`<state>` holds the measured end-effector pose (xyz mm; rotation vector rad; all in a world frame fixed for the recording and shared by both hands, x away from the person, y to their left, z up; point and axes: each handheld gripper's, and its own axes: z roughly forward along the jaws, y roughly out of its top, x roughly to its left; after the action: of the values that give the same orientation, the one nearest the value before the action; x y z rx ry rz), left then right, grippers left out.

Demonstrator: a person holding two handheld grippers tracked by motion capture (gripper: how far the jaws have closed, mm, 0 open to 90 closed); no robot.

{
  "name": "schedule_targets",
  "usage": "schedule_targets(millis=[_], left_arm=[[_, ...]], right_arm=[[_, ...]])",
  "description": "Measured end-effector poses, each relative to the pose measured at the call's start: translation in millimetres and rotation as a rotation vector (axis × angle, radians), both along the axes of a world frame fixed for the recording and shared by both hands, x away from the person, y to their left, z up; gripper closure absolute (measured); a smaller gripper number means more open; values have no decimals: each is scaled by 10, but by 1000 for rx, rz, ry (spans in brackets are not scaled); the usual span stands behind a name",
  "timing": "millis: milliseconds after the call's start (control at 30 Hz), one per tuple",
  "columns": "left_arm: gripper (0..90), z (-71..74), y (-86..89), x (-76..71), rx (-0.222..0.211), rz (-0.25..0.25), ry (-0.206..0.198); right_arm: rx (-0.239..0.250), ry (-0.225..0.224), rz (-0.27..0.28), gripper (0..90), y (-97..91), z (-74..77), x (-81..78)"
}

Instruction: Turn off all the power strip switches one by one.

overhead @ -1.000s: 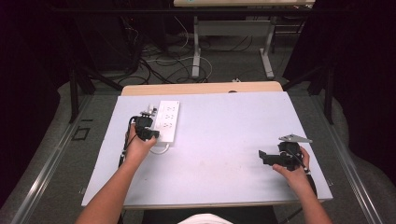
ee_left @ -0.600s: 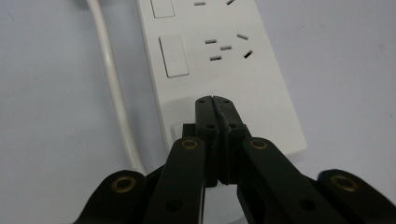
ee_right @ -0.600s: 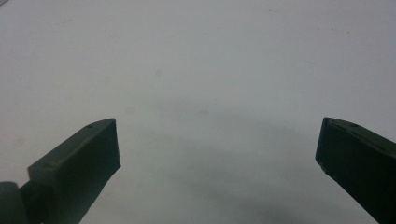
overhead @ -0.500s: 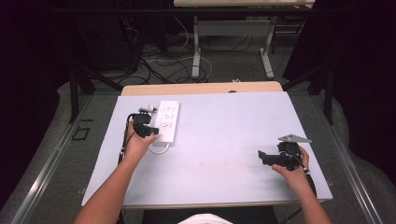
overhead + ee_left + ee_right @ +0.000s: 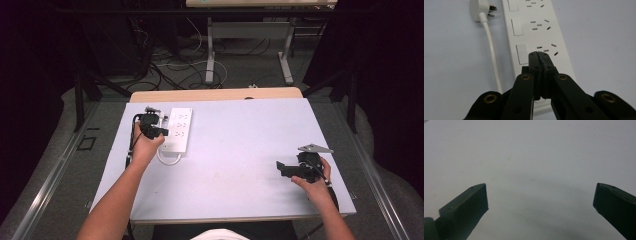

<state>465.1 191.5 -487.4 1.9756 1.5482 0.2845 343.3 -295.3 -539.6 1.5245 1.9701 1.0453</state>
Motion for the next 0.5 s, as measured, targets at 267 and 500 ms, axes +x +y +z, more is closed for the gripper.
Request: schedule_targets(millis=[267,500], left_arm=[[900,7,-13,80,-6,17,-5],[900,-29,-17,144,6,29,2]], right_arm=[[-7,-2,2,0,-9,-5,4],[-8,-2,3,0,-13,-6,4]])
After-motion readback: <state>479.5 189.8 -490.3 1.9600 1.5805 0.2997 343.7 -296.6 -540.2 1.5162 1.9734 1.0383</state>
